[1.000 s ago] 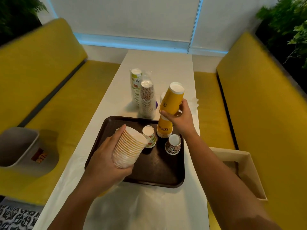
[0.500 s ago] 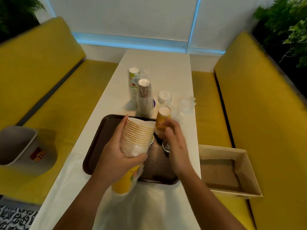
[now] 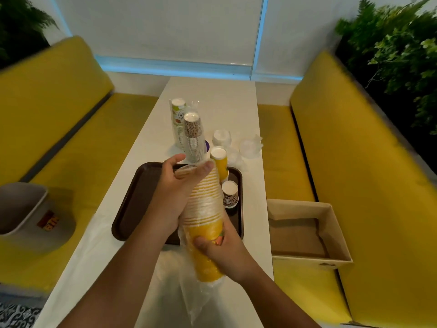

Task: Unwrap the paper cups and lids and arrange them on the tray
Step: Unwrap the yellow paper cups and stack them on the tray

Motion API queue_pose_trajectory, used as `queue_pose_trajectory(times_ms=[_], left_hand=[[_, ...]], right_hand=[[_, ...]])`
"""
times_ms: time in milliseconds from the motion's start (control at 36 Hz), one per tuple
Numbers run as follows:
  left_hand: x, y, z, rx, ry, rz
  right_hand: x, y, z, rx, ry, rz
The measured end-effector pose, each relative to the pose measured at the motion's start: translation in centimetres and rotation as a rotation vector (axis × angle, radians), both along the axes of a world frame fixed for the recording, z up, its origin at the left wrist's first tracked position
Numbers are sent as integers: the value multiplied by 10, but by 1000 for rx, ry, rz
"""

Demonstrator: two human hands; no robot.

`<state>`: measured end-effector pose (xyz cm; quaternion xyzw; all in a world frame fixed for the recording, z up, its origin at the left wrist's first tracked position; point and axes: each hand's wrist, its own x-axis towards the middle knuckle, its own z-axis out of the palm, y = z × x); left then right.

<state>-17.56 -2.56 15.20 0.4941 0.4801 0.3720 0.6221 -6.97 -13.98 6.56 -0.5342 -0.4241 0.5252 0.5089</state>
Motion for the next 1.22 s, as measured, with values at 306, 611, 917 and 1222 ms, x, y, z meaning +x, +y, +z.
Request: queue_pose_trajectory(times_ms=[306, 611, 917, 1222], left_hand=[[8, -55, -20, 13, 228, -167], [24, -65, -4, 219, 152, -14], [-14, -54, -19, 483, 391, -142], [-40, -38, -22, 620, 555, -340]], right_hand=[[16, -3, 5, 83, -76, -98], [15, -12, 14, 210, -228, -93], [91, 10, 70, 167, -350, 28], [104, 49, 98, 84, -559, 316]])
